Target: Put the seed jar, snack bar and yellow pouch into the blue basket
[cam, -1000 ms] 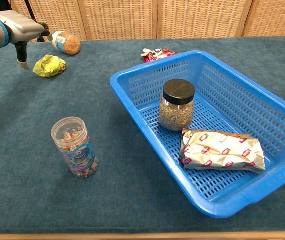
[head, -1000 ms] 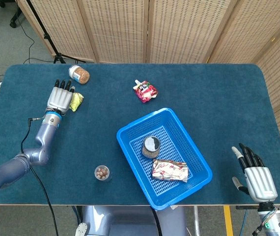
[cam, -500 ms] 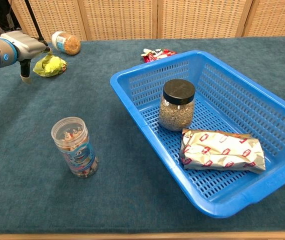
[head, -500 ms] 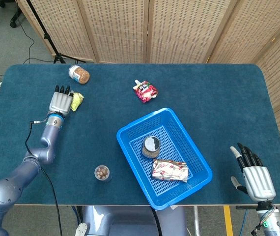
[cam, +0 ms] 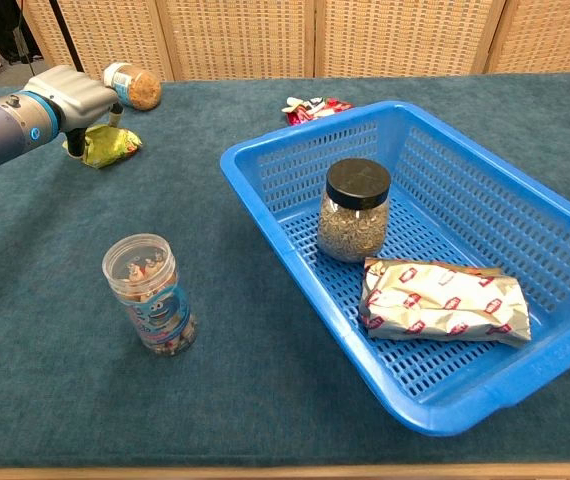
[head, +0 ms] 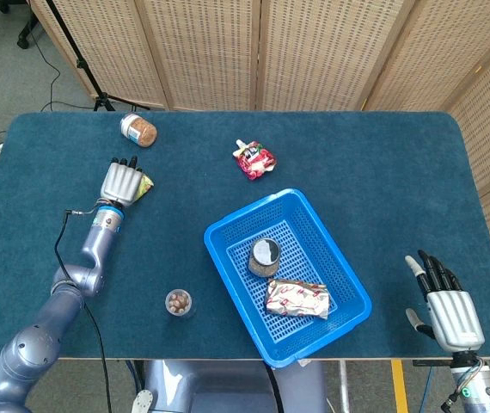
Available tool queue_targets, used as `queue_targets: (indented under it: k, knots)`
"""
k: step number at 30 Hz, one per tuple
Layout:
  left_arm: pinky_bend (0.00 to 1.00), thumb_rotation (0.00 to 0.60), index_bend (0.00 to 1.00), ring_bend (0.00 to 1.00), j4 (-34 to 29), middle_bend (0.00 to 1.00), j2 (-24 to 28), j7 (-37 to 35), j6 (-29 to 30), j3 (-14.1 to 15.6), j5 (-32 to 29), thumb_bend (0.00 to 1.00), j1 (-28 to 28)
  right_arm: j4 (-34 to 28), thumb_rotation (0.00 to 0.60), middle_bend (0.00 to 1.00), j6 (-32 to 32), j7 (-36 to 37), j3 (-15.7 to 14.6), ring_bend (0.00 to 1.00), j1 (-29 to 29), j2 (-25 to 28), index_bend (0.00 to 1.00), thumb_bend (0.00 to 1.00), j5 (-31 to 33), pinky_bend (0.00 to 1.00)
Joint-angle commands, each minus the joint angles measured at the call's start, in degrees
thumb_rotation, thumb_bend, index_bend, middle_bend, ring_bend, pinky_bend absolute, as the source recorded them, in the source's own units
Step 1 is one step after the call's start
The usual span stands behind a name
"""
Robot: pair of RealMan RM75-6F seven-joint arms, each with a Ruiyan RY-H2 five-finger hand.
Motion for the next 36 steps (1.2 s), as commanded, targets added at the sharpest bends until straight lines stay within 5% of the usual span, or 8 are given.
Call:
queue_targets:
  k: [1, 15, 20, 36]
  knots:
    - [0.33, 0.600, 0.56, 0.31, 0.8, 0.25, -0.3, -1.1, 0.2, -0.4, 1.4, 0.30, 0.4, -0.1, 0.600, 0.00, 0.2, 0.1, 0.0, 0.00, 0.0, 0.1, 0.07, 0.31, -0.2, 0.17]
    - [0.41, 0.600, 0.84, 0.44, -3.5, 0.42, 3.6, -4.3, 6.4, -3.5, 5.8, 0.36, 0.8, -1.4, 0.600, 0.00, 1.2, 1.1, -0.6, 0.00, -0.2, 0.9, 0.07, 0.31, -2.0, 0.17]
    - [0.42, 0.600, 0.85, 0.45, -8.9, 0.43, 7.2, -4.2, 10.2, -4.9, 6.8, 0.36, 0.8, -2.0, 0.600, 0.00, 1.7, 1.6, -0.8, 0.00, -0.4, 1.3, 0.07, 0.31, -2.6, 0.17]
    - [0.42, 0.600, 0.85, 0.45, -50.1, 0.43, 22.9, 1.2, 23.0, -11.1, 9.9, 0.35, 1.5, -3.7, 0.600, 0.00, 2.6, 2.3, -1.4, 0.00, -0.9, 2.6, 0.07, 0.31, -4.3, 0.17]
